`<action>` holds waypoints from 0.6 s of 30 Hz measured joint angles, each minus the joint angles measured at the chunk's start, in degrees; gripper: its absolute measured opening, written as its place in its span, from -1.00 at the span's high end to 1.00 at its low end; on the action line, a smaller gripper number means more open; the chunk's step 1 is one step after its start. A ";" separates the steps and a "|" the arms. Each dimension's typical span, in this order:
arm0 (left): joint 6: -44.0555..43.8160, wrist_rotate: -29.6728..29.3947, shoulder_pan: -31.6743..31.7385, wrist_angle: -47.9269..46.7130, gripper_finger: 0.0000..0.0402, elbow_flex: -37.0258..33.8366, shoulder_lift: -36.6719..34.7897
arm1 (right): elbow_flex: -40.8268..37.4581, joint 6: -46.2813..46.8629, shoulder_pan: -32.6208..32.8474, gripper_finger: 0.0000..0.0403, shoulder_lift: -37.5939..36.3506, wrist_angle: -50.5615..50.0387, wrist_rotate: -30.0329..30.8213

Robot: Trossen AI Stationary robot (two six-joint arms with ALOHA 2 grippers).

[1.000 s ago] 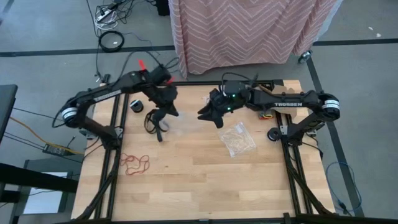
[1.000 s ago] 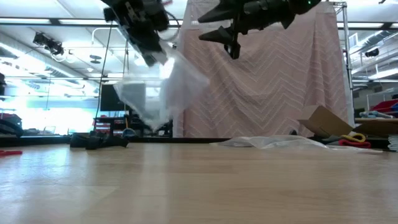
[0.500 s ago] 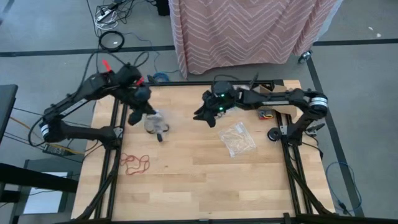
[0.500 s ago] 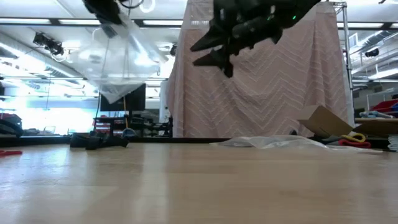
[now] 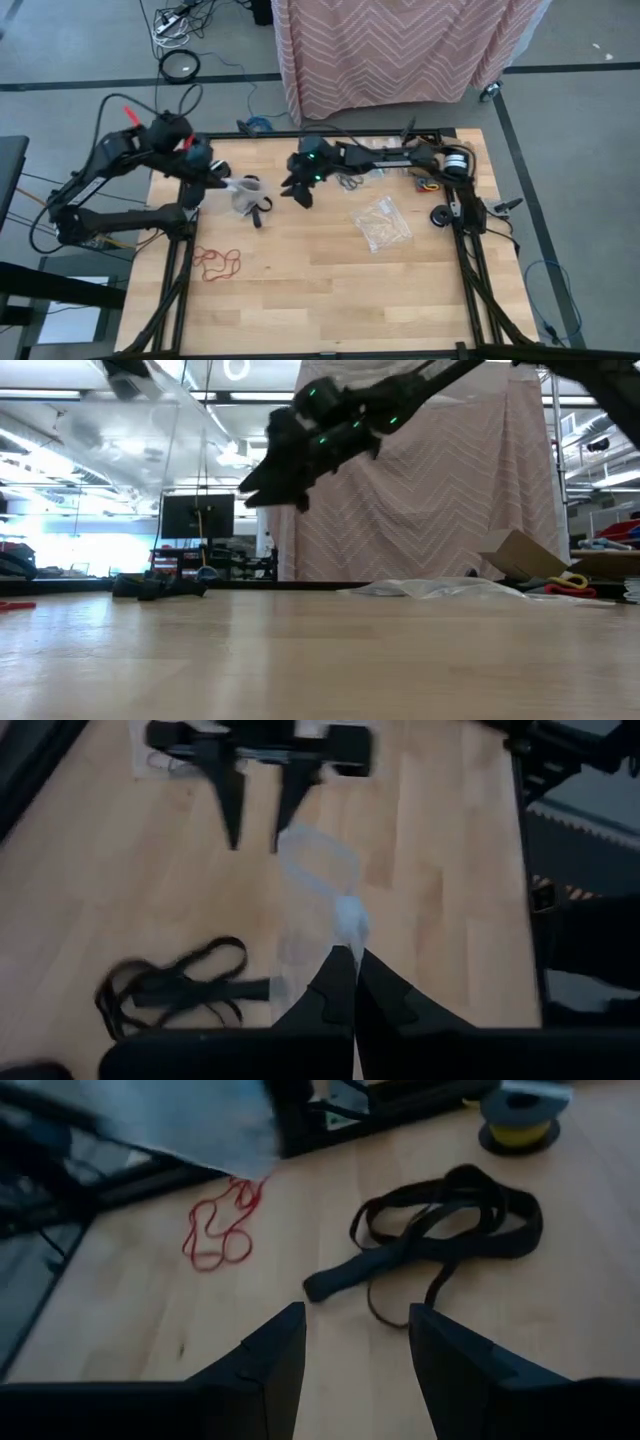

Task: Sort rubber bands
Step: Move the black rubber bands to the center of the table

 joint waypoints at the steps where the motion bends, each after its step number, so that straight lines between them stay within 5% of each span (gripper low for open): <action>1: -0.70 0.04 0.00 -0.89 1.00 0.00 -0.86 | 1.66 1.18 -0.32 0.17 1.55 -0.37 -1.14; 10: -10.32 2.61 -0.04 -2.31 1.00 0.00 -9.90 | 15.10 -3.36 0.32 0.17 10.49 -2.65 -3.37; 18: -15.69 2.16 -0.07 -4.96 1.00 0.02 -15.42 | 18.86 -5.51 1.71 0.17 15.50 -2.54 -2.27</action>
